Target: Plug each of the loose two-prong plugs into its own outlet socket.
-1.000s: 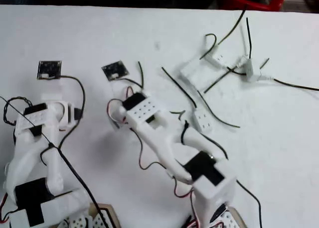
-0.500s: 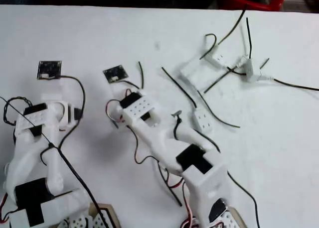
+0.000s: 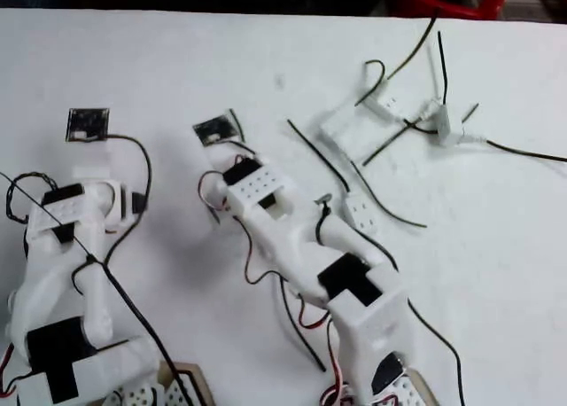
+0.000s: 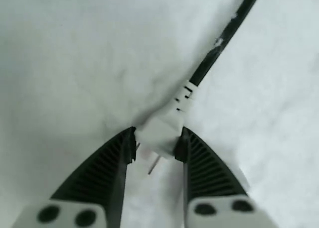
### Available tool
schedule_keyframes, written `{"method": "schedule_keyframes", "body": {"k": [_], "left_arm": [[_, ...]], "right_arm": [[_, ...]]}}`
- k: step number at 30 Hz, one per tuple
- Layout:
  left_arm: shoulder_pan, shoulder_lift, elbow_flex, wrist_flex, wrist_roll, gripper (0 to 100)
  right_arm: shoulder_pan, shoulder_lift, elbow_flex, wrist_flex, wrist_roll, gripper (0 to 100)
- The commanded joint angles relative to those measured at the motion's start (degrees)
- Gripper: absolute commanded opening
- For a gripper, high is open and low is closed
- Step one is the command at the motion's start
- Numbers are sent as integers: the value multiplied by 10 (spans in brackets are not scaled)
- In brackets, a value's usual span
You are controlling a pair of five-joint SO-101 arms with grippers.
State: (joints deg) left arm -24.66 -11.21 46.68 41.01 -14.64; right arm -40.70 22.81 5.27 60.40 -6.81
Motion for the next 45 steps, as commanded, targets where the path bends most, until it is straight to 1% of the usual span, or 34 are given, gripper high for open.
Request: {"method": "schedule_keyframes", "body": {"k": [1, 3, 5, 7, 10, 11, 14, 20, 25, 27, 32, 39, 45], "left_arm": [[-3, -21, -2, -9, 7, 275], [-3, -21, -2, -9, 7, 275], [-3, -21, -2, -9, 7, 275], [-3, -21, -2, -9, 7, 275], [-3, -21, -2, -9, 7, 275], [-3, -21, -2, -9, 7, 275], [-3, -21, -2, -9, 7, 275], [-3, -21, -2, -10, 7, 275], [-3, -20, -2, -10, 7, 275], [-3, -20, -2, -10, 7, 275], [-3, -20, -2, -10, 7, 275], [-3, -20, -2, -10, 7, 275], [-3, -20, -2, -9, 7, 275]], "right_arm": [[16, -53, -14, 34, 79, 18], [20, -79, -14, 57, 136, 20], [21, -100, -14, 71, 161, 24], [19, -112, -14, 77, 143, 63], [15, -112, -15, 83, 97, 147], [13, -111, -15, 83, 88, 157], [9, -101, -15, 81, 76, 148], [12, -91, -15, 63, 75, 132], [-4, -99, -15, 63, 75, 103], [-2, -94, -15, 62, 74, 104], [21, -64, -16, 35, 21, 104], [22, -27, -17, 31, 18, 102], [22, 13, -66, 54, 17, 101]]}}
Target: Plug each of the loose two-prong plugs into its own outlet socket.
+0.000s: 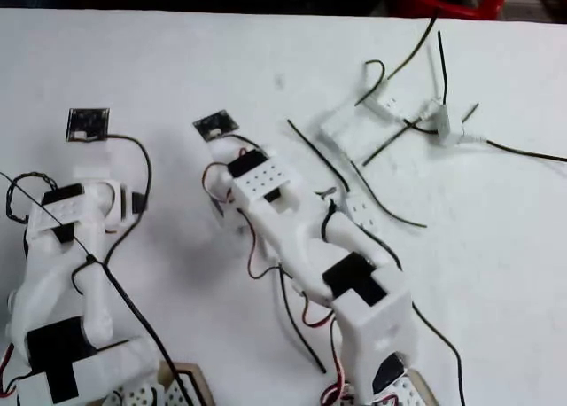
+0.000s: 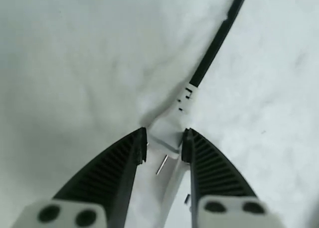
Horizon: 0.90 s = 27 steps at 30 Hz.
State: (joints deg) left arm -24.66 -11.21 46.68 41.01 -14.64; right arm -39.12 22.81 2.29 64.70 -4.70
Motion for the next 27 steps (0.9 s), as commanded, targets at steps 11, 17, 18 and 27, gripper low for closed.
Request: {"method": "schedule_keyframes", "body": {"k": [11, 17, 18, 27], "left_arm": [[-3, -20, -2, -9, 7, 275], [-3, -20, -2, -9, 7, 275], [-3, -20, -2, -9, 7, 275], [-3, -20, -2, -9, 6, 275]], "right_arm": [[-11, 88, -150, 98, -30, 101], [-33, 120, -190, 99, -34, 92], [-32, 124, -195, 99, -33, 76], [-22, 123, -202, 102, -32, 17]]}}
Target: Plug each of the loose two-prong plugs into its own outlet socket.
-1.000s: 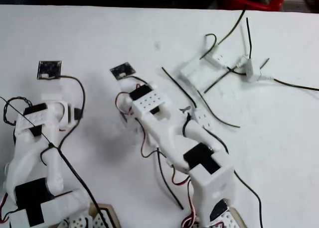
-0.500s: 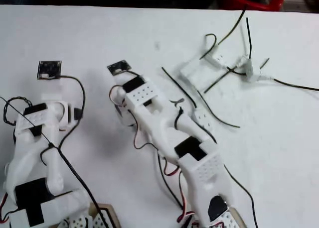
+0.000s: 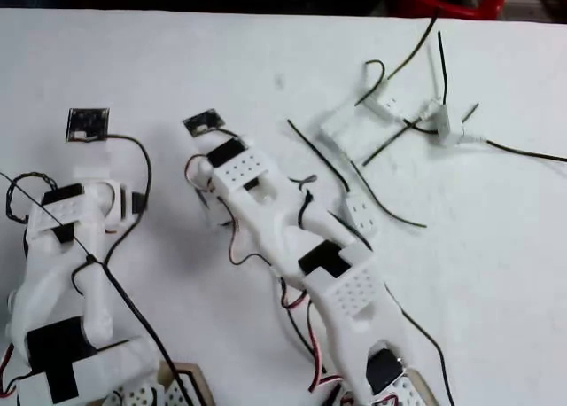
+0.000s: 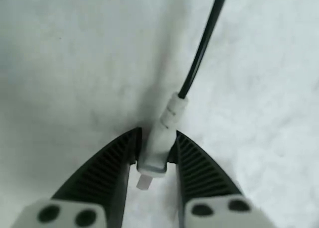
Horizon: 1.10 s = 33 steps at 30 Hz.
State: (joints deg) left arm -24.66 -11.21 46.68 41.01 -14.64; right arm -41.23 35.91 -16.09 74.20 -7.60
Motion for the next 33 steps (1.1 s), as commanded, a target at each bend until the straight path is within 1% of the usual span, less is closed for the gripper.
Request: {"method": "schedule_keyframes", "body": {"k": [1, 4, 8, 14, 18, 21, 28, 33], "left_arm": [[-3, -20, -2, -9, 6, 275], [-3, -20, -2, -9, 6, 275], [-3, -20, -2, -9, 5, 275], [-3, -20, -2, -9, 5, 275], [-3, -20, -2, -9, 5, 275], [-3, -20, -2, -9, 4, 275], [-3, -20, -2, -9, 4, 275], [-3, -20, -2, -9, 4, 275]], "right_arm": [[0, -8, -21, 13, -3, 17], [10, -8, -22, 24, -4, 28], [11, -8, -22, 24, -7, 95], [13, -6, -61, 25, -8, 66], [12, -8, -65, 25, -9, 68], [13, -6, -65, 25, -40, 70], [12, -3, -64, 24, -43, 71], [12, -3, -64, 25, -47, 137]]}}
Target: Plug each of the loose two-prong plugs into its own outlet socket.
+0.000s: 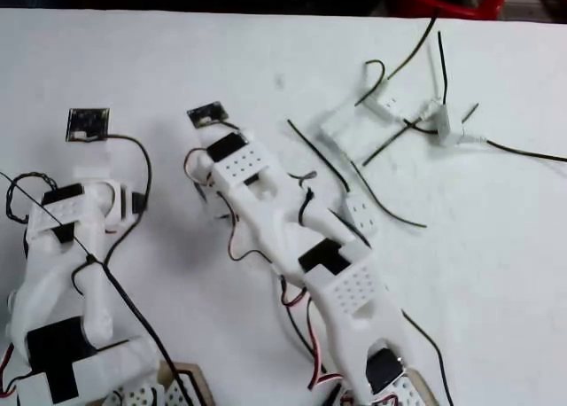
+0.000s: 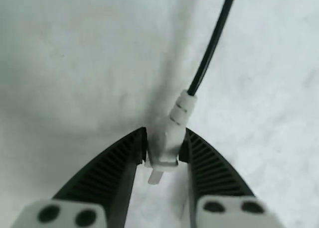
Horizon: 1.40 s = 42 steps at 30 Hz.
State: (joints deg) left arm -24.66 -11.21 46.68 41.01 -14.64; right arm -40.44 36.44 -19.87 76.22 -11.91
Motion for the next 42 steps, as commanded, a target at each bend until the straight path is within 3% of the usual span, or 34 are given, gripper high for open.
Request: {"method": "schedule_keyframes", "body": {"k": [1, 13, 18, 29, 42], "left_arm": [[-3, -20, -2, -9, 4, 275], [-3, -20, -2, -9, 4, 275], [-3, -20, -1, -9, 4, 275], [-3, -20, -1, -9, 4, 275], [0, -25, 9, -13, 4, 275]], "right_arm": [[4, -8, -26, 5, -4, 137], [4, -10, -28, -3, -33, 136], [5, -14, -28, -28, -33, 51], [4, -15, -27, -27, -28, 16], [5, -195, -29, 142, 29, 17]]}}
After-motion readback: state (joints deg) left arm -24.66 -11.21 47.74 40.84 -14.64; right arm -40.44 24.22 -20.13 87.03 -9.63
